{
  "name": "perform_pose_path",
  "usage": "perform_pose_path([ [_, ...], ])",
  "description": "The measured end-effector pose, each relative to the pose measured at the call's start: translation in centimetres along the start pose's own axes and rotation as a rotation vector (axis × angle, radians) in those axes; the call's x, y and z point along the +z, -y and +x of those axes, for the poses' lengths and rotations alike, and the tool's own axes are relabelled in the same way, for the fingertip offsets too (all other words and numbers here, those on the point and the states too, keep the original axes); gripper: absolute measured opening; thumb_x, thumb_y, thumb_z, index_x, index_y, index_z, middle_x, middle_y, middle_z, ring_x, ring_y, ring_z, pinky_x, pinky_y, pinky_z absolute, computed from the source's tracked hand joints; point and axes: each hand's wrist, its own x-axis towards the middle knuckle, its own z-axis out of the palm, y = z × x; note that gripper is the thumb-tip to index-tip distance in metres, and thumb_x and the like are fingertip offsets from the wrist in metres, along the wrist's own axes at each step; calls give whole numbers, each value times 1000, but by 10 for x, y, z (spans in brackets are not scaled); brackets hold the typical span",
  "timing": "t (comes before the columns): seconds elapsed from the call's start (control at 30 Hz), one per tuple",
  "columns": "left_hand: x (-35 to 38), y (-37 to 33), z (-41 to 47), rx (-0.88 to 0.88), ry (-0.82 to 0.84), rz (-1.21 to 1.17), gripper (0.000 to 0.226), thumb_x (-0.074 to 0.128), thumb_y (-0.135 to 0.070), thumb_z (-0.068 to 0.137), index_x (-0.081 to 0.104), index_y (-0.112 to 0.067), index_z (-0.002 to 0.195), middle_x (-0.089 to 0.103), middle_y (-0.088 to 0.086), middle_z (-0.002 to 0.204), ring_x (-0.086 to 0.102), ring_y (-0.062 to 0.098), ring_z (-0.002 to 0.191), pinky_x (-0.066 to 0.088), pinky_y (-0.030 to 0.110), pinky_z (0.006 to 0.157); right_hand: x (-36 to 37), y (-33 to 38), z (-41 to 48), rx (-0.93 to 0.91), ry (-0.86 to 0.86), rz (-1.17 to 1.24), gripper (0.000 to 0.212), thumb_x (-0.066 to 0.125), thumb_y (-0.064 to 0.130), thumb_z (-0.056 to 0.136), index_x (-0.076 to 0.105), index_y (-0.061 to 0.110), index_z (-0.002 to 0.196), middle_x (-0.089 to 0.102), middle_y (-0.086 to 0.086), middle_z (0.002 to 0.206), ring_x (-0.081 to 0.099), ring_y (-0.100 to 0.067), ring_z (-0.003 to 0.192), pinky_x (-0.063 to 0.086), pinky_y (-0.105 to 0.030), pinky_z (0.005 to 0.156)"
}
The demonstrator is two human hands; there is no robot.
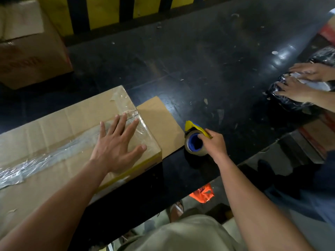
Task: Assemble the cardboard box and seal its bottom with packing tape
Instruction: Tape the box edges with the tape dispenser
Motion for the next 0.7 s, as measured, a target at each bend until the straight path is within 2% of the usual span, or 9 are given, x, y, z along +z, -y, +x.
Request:
perform_pose_path([
  [0.1,-1,1,-1,9,-3,-8,87,18,-83,90,-7,-39,161,-17,2,169,-19,22,155,-7,61,122,3,-6,7,-18,-58,-198,39,64,32,93,66,15,128,68,-13,122,59,-36,114,46,-44,98],
  [0.2,1,0,-1,16,-1,5,87,17,-82,90,-11,-39,160,-19,2,168,-20,23,155,-7,61,122,7,-11,14,-90,-109,-469,54,60,34,97,47,14,146,55,-22,134,50,-44,120,41,-49,102],
  [0.3,2,0,-1,17,-10,2,86,16,-82,91,-11,-39,160,-18,3,168,-21,23,154,-8,60,122,14,-16,12,-110,-75,-481,84,70,48,87,31,11,151,44,-22,136,48,-42,122,43,-49,102],
  [0.4,3,0,0,19,-10,3,86,16,-83,91,-13,-40,159,-18,2,168,-22,22,154,-8,60,122,18,-21,6,-127,-2,-547,119,78,67,68,20,9,154,36,-19,142,37,-38,130,38,-45,107],
  [0.47,3,0,1,23,-8,-1,86,16,-82,91,-12,-40,159,-18,3,168,-22,23,154,-9,60,122,19,-27,8,-140,8,-581,123,81,61,68,13,8,157,30,-18,147,33,-38,133,36,-44,109],
  [0.53,3,0,0,25,-8,-3,86,17,-82,91,-12,-39,160,-18,3,168,-22,23,154,-9,60,122,19,-32,11,-159,-10,-591,118,82,53,72,12,9,157,29,-17,148,35,-38,132,38,-44,108],
  [0.7,2,1,0,39,-18,-12,87,18,-82,90,-10,-38,160,-16,3,169,-20,24,155,-8,60,123,14,-34,17,-165,-60,-573,118,82,54,71,14,10,157,33,-17,145,40,-37,128,41,-45,105],
])
